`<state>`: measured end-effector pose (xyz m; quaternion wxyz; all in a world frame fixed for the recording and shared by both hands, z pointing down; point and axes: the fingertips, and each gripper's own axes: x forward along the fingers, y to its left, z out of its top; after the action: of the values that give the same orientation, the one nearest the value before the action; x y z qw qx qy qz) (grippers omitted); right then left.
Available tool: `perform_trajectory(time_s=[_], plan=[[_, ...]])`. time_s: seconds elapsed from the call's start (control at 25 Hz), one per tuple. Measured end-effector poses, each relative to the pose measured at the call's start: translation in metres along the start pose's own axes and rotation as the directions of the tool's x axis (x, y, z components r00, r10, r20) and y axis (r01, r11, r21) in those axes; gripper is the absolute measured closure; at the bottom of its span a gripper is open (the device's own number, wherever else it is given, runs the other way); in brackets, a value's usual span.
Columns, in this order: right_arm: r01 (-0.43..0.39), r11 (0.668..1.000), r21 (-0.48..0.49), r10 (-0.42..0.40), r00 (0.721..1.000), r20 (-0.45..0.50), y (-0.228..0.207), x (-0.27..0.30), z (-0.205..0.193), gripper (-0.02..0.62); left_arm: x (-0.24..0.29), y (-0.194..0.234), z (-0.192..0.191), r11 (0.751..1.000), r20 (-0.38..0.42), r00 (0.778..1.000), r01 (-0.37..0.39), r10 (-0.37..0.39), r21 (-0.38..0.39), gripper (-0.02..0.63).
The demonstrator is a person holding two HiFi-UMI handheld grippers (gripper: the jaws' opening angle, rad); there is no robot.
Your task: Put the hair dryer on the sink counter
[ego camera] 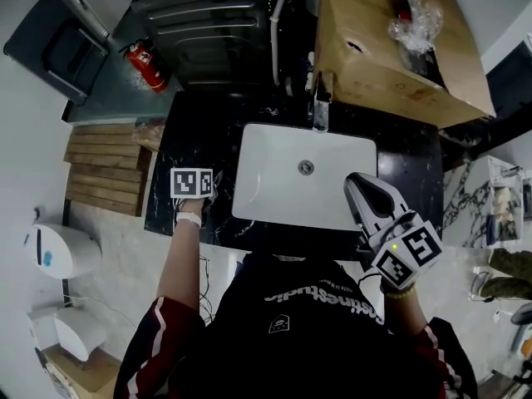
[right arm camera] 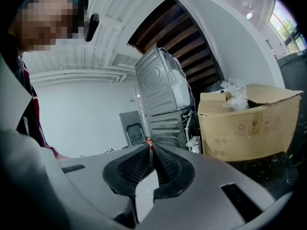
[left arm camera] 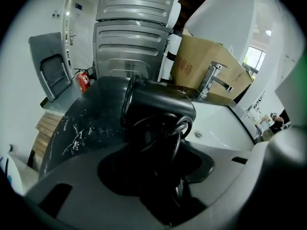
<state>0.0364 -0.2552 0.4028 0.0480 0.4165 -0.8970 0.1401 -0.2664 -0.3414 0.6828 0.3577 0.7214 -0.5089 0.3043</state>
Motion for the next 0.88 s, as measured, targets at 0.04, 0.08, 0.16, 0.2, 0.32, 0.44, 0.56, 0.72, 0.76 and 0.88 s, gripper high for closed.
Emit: perform_trajectory(time_s=[0.04, 0.08, 0.16, 0.2, 0.32, 0.44, 0.56, 0.72, 0.76, 0.88], plan=[[-0.003, 1.0, -0.003, 0.003, 1.0, 0.001, 0.001, 0.0, 0.0, 0.552, 0.0, 0.0, 0.0, 1.0, -0.003, 1.0, -0.011, 0.011, 0.007, 0.399], [-0.006, 1.0, -0.008, 0.006, 1.0, 0.003, 0.002, 0.001, 0.001, 0.552, 0.0, 0.001, -0.001, 1.0, -0.007, 1.0, -0.024, 0.024, 0.018, 0.397], [-0.01, 1.0, -0.013, 0.01, 1.0, 0.007, 0.003, 0.0, 0.002, 0.552, 0.0, 0.003, -0.002, 0.997, -0.018, 0.998, -0.059, 0.06, 0.051, 0.394], [-0.012, 1.0, -0.012, 0.012, 1.0, 0.009, 0.003, 0.0, 0.003, 0.552, -0.002, 0.005, -0.003, 0.995, -0.021, 0.997, -0.078, 0.079, 0.07, 0.377], [-0.016, 1.0, -0.009, 0.016, 1.0, 0.014, 0.003, -0.001, 0.004, 0.552, -0.009, 0.01, 0.001, 0.989, -0.004, 0.995, -0.103, 0.104, 0.107, 0.354], [-0.021, 1.0, -0.004, 0.021, 1.0, 0.022, 0.002, -0.002, 0.004, 0.552, -0.023, 0.011, 0.008, 0.987, 0.028, 0.994, -0.111, 0.108, 0.12, 0.354], [-0.024, 1.0, -0.002, 0.024, 0.999, 0.029, 0.002, -0.003, 0.004, 0.552, -0.041, 0.003, 0.017, 0.985, 0.075, 0.993, -0.104, 0.095, 0.139, 0.354], [-0.026, 1.0, -0.007, 0.026, 0.999, 0.039, 0.001, -0.005, 0.007, 0.552, -0.081, -0.022, 0.043, 0.984, 0.222, 0.975, -0.059, 0.02, 0.17, 0.371], [-0.026, 1.0, -0.007, 0.026, 0.999, 0.041, 0.0, -0.006, 0.008, 0.552, -0.094, -0.03, 0.052, 0.983, 0.276, 0.961, -0.05, -0.001, 0.175, 0.397], [-0.018, 1.0, -0.013, 0.018, 0.999, 0.05, -0.005, -0.009, 0.014, 0.552, -0.137, -0.063, 0.088, 0.976, 0.451, 0.89, -0.031, -0.071, 0.214, 0.452]])
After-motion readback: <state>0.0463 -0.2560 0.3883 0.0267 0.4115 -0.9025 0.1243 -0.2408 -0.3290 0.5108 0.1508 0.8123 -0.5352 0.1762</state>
